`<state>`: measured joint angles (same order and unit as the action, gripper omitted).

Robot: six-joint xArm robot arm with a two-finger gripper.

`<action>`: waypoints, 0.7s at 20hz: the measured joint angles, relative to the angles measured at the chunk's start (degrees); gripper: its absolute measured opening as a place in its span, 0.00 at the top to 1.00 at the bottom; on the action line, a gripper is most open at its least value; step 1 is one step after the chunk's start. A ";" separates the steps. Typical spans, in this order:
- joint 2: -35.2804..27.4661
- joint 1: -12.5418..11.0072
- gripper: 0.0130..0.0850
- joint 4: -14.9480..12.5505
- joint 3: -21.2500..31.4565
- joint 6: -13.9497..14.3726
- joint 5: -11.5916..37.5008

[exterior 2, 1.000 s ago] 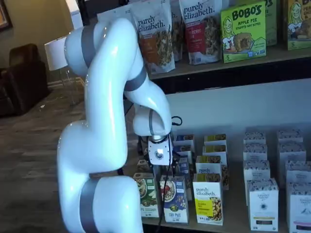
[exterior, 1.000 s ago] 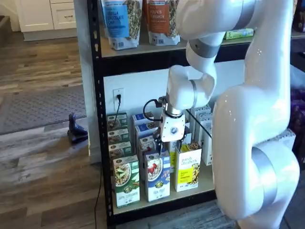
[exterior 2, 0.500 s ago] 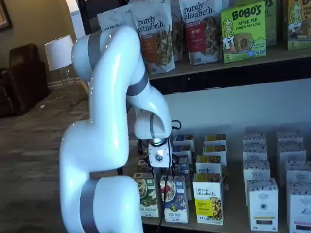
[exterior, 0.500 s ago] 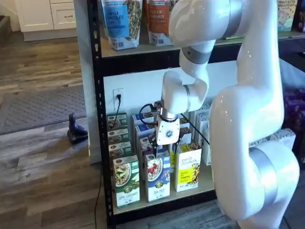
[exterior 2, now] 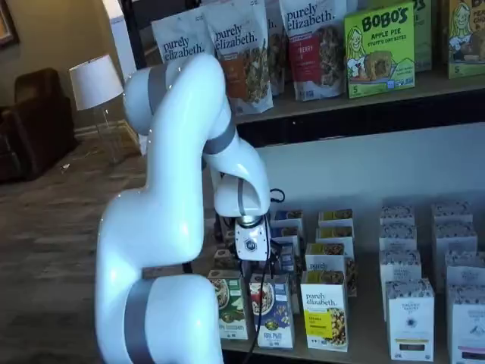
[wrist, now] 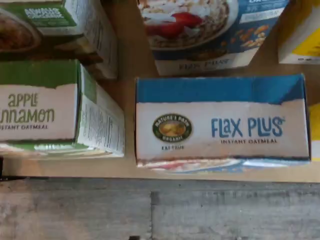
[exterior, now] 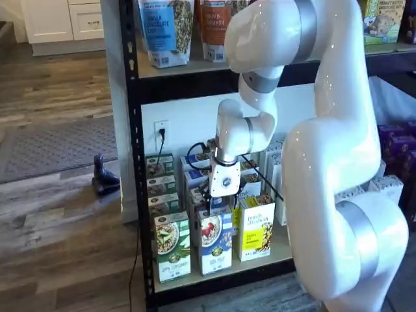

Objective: Pick up the blue and white box that is on the bottom shelf, the second box from the left

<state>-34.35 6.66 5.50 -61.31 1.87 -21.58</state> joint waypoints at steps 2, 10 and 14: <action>-1.67 -0.03 0.00 -0.12 -1.71 0.07 -0.08; -6.35 -0.20 0.00 -2.52 -7.55 2.11 0.46; -7.79 -0.48 0.00 -3.54 -10.39 2.81 -0.78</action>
<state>-42.14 6.18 1.96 -71.70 4.68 -22.36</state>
